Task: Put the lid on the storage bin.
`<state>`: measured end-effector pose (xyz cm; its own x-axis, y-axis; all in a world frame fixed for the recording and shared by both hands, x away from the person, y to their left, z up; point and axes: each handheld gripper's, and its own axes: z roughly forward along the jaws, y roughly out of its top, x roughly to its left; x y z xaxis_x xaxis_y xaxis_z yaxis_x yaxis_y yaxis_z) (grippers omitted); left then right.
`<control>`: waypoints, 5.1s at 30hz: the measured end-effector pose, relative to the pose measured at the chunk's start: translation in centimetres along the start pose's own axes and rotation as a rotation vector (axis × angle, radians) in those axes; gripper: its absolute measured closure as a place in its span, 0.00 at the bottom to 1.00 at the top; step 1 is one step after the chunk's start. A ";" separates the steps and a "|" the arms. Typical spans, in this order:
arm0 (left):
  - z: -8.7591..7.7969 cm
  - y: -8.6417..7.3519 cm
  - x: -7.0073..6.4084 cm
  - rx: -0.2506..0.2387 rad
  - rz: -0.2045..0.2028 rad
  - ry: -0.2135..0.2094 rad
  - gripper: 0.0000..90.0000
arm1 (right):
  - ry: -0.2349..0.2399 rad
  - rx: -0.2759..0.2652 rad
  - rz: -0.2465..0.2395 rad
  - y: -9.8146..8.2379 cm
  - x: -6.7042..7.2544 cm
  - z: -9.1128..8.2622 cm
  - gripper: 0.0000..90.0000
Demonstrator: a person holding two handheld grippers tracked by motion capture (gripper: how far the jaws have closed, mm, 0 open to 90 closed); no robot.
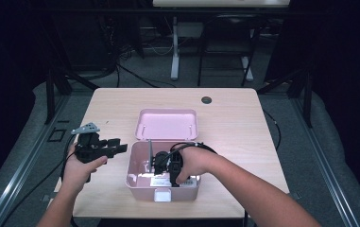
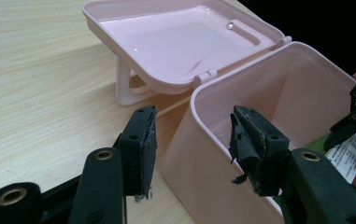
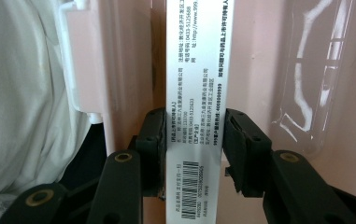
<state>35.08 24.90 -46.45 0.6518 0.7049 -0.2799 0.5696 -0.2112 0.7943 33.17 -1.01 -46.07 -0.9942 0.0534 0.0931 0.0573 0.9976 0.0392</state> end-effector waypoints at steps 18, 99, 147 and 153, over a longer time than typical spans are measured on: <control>0.0 0.0 0.0 -0.004 -0.002 0.000 0.56 | -0.006 0.006 -0.032 0.1 0.1 -0.1 0.68; 0.3 0.0 -0.6 0.012 0.018 -0.013 0.59 | -0.140 -0.289 0.270 -6.5 -0.9 -6.1 0.64; 2.0 -0.7 -1.9 0.057 0.101 -0.005 0.82 | -0.297 -0.580 0.689 -11.4 -7.3 -5.1 0.66; 2.0 -0.7 -1.8 0.061 0.099 -0.010 0.82 | -0.312 -0.606 0.738 -11.6 -8.9 -4.7 0.65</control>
<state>34.49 22.45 -47.57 0.7112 0.6718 -0.2070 0.5313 -0.3208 0.7841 41.74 -13.23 -42.69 -0.6655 0.7455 0.0369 0.6192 0.5238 0.5850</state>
